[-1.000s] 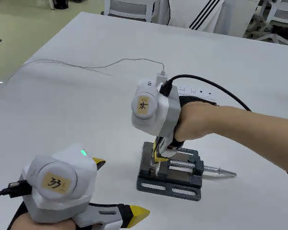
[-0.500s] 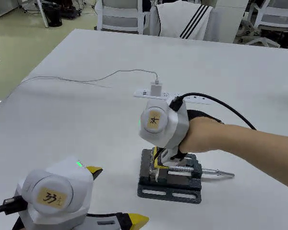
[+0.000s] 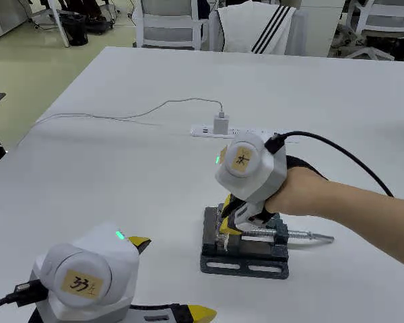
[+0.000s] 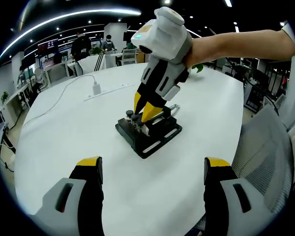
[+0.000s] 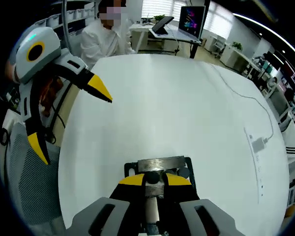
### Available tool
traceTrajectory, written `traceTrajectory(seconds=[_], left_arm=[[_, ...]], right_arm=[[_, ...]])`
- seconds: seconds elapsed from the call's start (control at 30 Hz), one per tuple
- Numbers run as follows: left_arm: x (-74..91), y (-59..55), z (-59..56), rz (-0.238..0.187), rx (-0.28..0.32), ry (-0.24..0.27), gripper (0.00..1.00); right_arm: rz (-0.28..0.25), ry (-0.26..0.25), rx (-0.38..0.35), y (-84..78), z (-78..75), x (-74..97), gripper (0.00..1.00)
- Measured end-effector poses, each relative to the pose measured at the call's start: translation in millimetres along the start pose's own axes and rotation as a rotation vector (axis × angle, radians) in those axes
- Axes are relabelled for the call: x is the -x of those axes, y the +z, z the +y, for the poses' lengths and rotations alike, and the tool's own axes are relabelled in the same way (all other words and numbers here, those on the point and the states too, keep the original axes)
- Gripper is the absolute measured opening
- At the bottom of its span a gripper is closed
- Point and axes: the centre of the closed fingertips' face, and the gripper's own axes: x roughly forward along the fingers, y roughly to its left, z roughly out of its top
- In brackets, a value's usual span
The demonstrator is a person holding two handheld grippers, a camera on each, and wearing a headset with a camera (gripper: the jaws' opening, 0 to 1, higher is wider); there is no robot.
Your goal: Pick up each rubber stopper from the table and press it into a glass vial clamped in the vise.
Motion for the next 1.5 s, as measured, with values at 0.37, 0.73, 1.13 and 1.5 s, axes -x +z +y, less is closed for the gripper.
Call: traceTrajectory(seconds=[0.37,0.73,1.13,1.5], left_arm=[[0.4,-6.6,-1.2,0.019,-0.032,-0.037,0.84],[2.0,-11.9,4.9,0.031,-0.045,-0.048,0.84],[2.6,-17.6,8.7,0.044,-0.046,-0.052,0.84],[3.3,-21.8,13.0,0.052,-0.035,-0.043,0.84]], right_arm=[[-0.148,-0.019,-0.079,-42.7,27.7,34.8,0.38],[-0.199,-0.087,-0.197,-98.5,48.3,52.9,0.71],[-0.244,-0.17,-0.381,-143.8,62.6,64.7,0.99],[-0.252,-0.173,-0.443,-157.6,78.1,65.3,0.99]])
